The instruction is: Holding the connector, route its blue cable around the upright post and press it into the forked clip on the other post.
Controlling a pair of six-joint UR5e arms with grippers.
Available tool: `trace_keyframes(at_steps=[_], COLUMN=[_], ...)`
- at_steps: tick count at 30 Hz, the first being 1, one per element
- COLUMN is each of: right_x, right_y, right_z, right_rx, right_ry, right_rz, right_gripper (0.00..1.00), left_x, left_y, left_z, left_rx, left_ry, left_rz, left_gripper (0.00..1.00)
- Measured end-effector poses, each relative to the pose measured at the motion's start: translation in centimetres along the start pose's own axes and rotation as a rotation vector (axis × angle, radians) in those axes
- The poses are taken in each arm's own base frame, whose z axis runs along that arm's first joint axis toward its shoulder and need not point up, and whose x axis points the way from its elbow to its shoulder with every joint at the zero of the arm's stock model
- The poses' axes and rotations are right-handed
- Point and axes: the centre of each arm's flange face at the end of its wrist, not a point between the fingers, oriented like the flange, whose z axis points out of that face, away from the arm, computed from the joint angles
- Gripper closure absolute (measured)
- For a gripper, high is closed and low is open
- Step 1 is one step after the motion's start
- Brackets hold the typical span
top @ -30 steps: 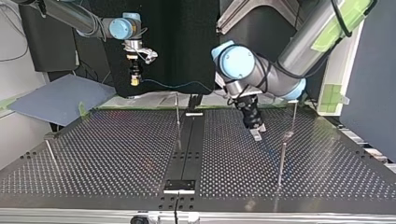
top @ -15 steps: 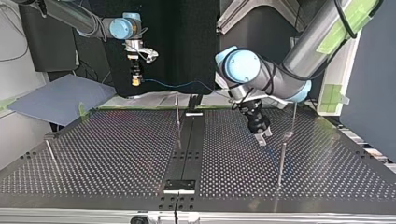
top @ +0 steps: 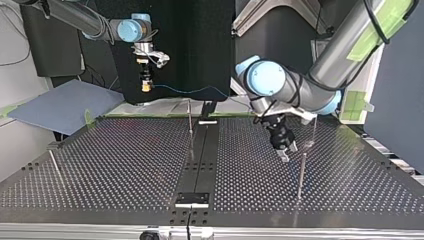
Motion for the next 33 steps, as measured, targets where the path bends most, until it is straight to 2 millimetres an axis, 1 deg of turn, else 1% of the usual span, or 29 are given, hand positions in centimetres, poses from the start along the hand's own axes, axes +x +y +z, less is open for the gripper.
trace_keyframes(at_steps=[7, 15, 20, 24, 33], right_x=[0.0, 0.0, 0.0, 0.0, 0.0], right_y=[0.0, 0.0, -0.1, -0.1, -0.2], right_z=[0.0, 0.0, 0.0, 0.0, 0.0], right_rx=[0.0, 0.001, 0.002, 0.002, 0.004], right_ry=[-0.001, -0.001, -0.001, 0.0, 0.004], right_rz=[0.0, 0.0, 0.0, 0.0, 0.001], right_gripper=[1.0, 1.0, 1.0, 1.0, 1.0], left_x=[0.4, 0.4, 1.1, 2.0, 2.5], left_y=[0.3, 0.1, -0.9, -1.8, -1.5], left_z=[0.7, 1.0, 1.6, 1.9, 2.8], left_rx=[-0.002, 0.011, 0.024, 0.034, 0.011], left_ry=[0.004, -0.012, 0.006, 0.035, 0.067], left_rz=[0.07, 0.091, 0.117, 0.147, 0.128], left_gripper=[0.0, 0.0, 0.0, 0.0, 0.0])
